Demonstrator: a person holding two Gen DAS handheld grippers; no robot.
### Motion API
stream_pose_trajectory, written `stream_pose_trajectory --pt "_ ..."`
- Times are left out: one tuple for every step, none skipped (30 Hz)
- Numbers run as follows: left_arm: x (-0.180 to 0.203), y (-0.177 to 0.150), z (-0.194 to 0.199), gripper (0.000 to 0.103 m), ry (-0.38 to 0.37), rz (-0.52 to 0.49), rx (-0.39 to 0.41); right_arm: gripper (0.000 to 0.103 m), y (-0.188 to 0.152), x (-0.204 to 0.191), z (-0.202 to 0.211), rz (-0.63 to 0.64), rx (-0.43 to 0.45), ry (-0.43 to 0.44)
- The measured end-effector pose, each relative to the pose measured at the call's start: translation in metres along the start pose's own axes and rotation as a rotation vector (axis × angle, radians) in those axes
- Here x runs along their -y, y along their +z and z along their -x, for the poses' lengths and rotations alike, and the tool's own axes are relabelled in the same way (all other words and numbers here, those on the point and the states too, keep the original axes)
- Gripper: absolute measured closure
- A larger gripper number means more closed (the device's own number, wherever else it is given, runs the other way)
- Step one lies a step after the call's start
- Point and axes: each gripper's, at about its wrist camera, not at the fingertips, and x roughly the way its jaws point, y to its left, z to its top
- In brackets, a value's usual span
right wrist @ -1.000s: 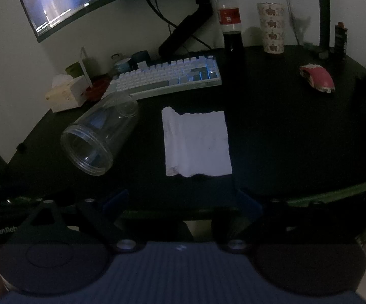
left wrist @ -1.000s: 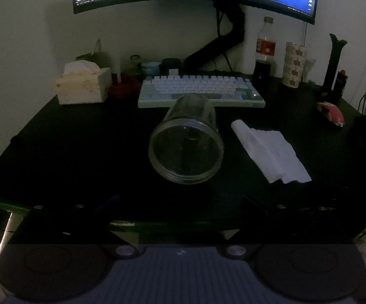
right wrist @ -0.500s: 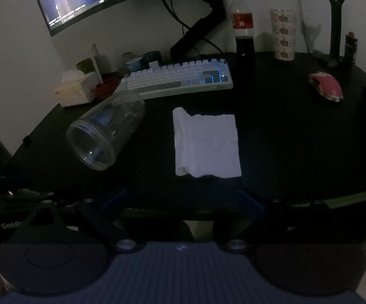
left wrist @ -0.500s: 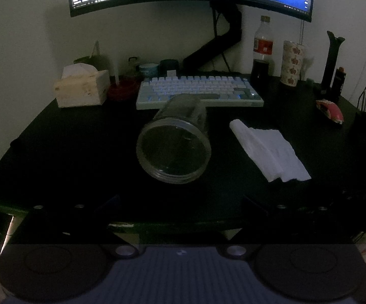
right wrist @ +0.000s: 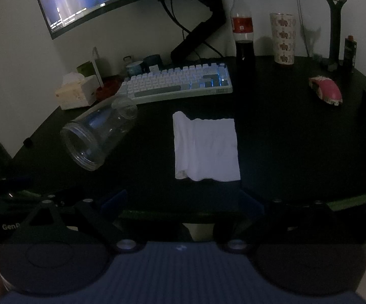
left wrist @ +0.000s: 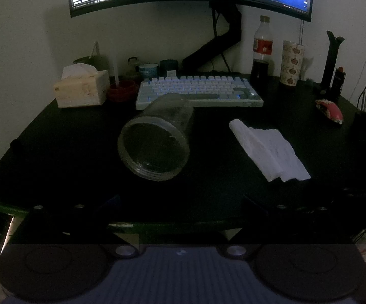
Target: Clean container
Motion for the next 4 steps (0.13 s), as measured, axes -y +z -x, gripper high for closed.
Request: stream_pose_trajectory --pt "0.0002 -0.0001 0.0001 0.0 0.001 -0.001 0.0 0.006 -0.0002 -0.0004 0.0001 0.0 -0.003 0.0" --pt "0.0003 -0.0001 0.0002 0.0 0.001 -0.001 0.0 0.006 -0.0003 -0.0008 0.0003 0.0 -0.003 0.001" --pt "0.0003 -0.0001 0.0004 0.0 0.001 -0.002 0.001 0.006 -0.0003 -0.0011 0.0007 0.001 -0.003 0.003" --pt "0.0003 -0.0001 0.0005 0.0 0.001 -0.003 0.002 0.006 -0.0004 -0.0015 0.001 0.003 -0.001 0.003"
